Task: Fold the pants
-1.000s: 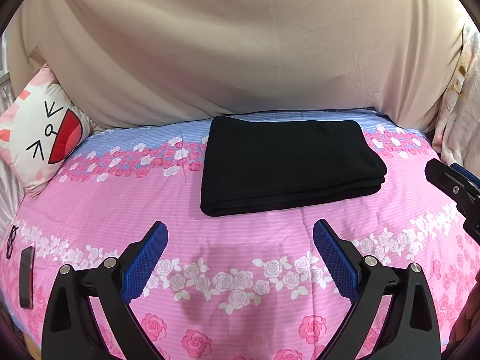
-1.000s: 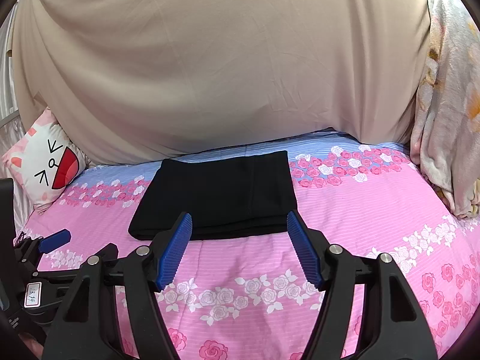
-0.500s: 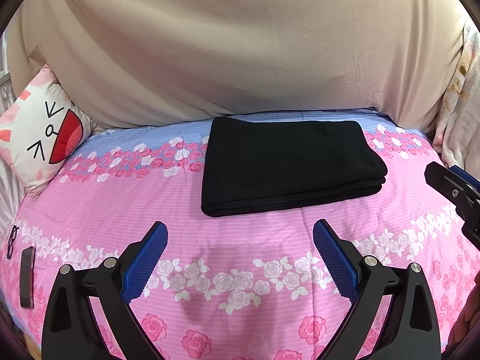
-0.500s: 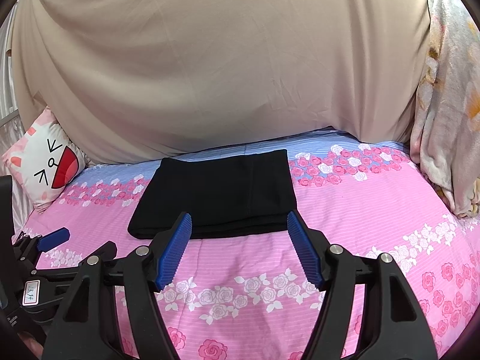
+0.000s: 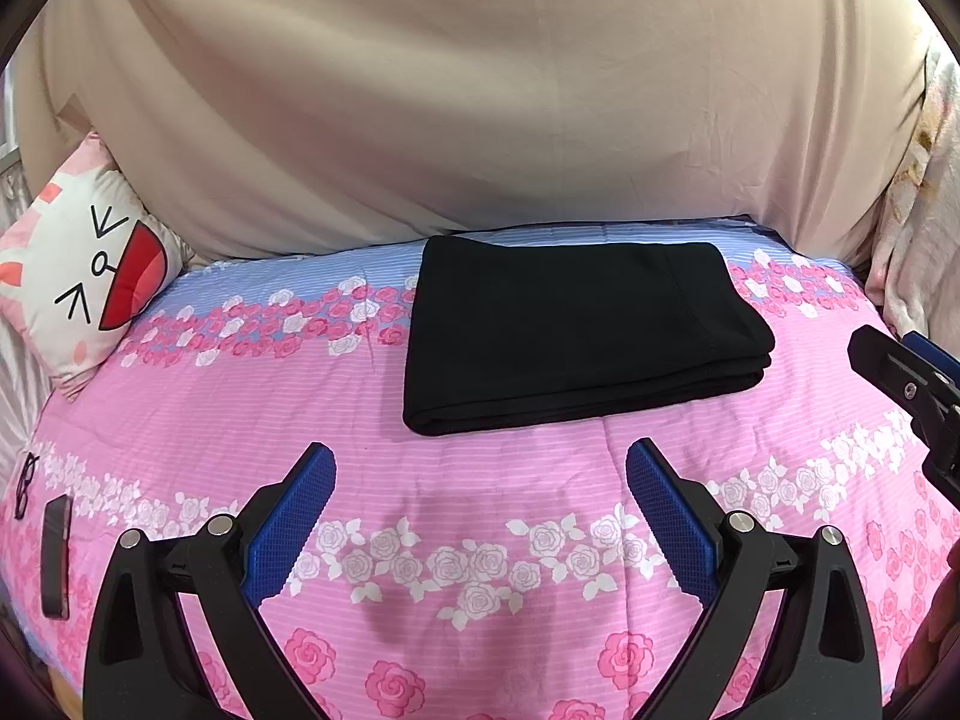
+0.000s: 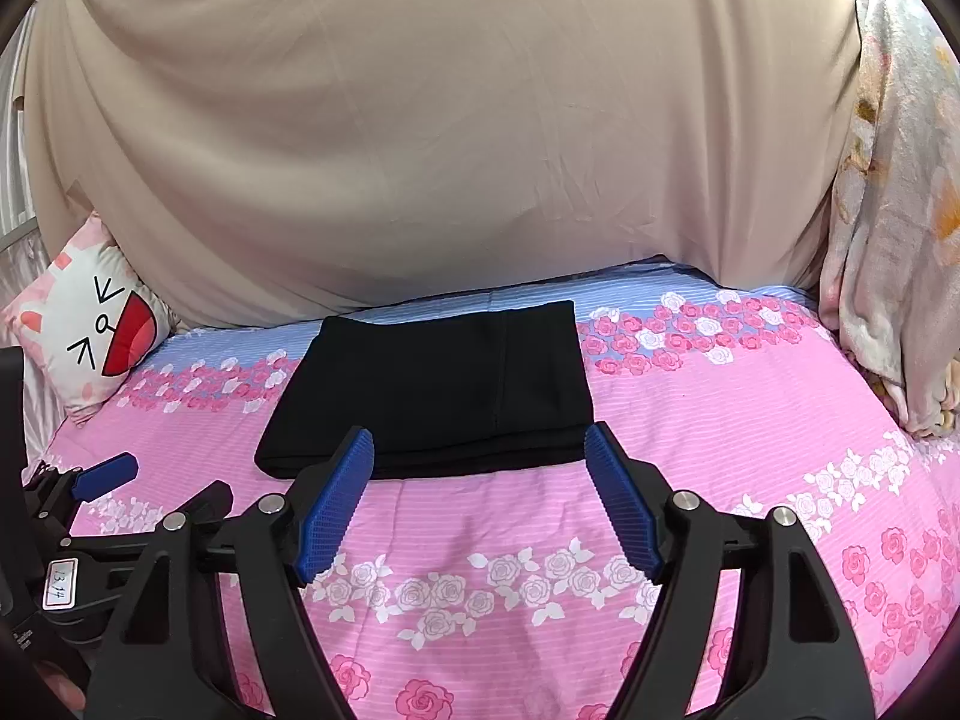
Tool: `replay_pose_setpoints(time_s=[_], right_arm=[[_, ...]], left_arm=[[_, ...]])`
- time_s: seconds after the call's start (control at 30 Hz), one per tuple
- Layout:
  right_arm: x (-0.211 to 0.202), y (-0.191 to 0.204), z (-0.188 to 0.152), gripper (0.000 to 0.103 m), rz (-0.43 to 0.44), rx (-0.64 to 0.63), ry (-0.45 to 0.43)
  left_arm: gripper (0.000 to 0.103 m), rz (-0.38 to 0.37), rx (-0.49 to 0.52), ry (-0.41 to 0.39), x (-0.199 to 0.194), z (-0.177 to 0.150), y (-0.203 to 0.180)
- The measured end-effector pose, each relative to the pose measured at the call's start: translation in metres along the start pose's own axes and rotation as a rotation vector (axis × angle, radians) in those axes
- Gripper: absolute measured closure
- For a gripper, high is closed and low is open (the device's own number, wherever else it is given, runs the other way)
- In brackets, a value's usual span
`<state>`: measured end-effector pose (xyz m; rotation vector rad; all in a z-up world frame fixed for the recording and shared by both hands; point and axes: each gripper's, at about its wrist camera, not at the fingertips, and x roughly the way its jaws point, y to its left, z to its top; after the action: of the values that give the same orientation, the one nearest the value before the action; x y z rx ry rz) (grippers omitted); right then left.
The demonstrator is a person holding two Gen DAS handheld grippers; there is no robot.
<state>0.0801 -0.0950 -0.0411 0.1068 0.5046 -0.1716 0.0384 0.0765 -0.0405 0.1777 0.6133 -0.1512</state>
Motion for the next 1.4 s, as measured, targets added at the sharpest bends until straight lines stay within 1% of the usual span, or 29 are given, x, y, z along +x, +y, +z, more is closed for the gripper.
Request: replay_pose_setpoints(time_s=[0.53,0.77,0.9,1.0,1.03,1.07,1.17,1.27,1.4], right_arm=[[0.001,0.0011,-0.0011,0.032,-0.001,-0.001,0.005],[0.002,0.0015,-0.0015,0.032,-0.003,-0.001,0.006],[0.0019,0.0014,-0.0015,0.032,-0.004,-0.001,0.005],[0.0023,0.001,-0.0016,0.032,-0.004,-0.001,0.006],[0.0025,0.0007,-0.0015,0.032,-0.002,-0.002,0.007],[0.0023,0.0009,-0.0016,0.032,-0.004,-0.001,0.006],[0.0022,0.0006,-0.0017,0.032,-0.004,-0.002,0.006],[0.0027,0.0,-0.0017,0.032,-0.004,-0.002,0.008],[0.0036,-0.0011,-0.003,0.032,-0.006,0.002,0.01]], left_arm=[[0.007,-0.007,0.002,0.009,0.0018,0.0014,0.0027],[0.007,-0.006,0.015,-0.002,0.0017,0.0013,0.001],[0.008,-0.031,0.007,0.007,0.0029,0.0012,0.0019],[0.008,-0.027,0.014,-0.006,0.0014,0.0002,0.0015],[0.008,-0.012,0.018,-0.02,-0.0003,-0.0009,0.0006],[0.013,-0.005,0.022,-0.026,-0.0012,-0.0014,0.0001],[0.017,-0.004,0.013,-0.029,-0.0017,-0.001,0.0016],[0.029,0.018,0.024,-0.014,0.0009,-0.0002,0.0025],[0.029,-0.001,0.02,0.009,0.0041,-0.0015,0.0039]])
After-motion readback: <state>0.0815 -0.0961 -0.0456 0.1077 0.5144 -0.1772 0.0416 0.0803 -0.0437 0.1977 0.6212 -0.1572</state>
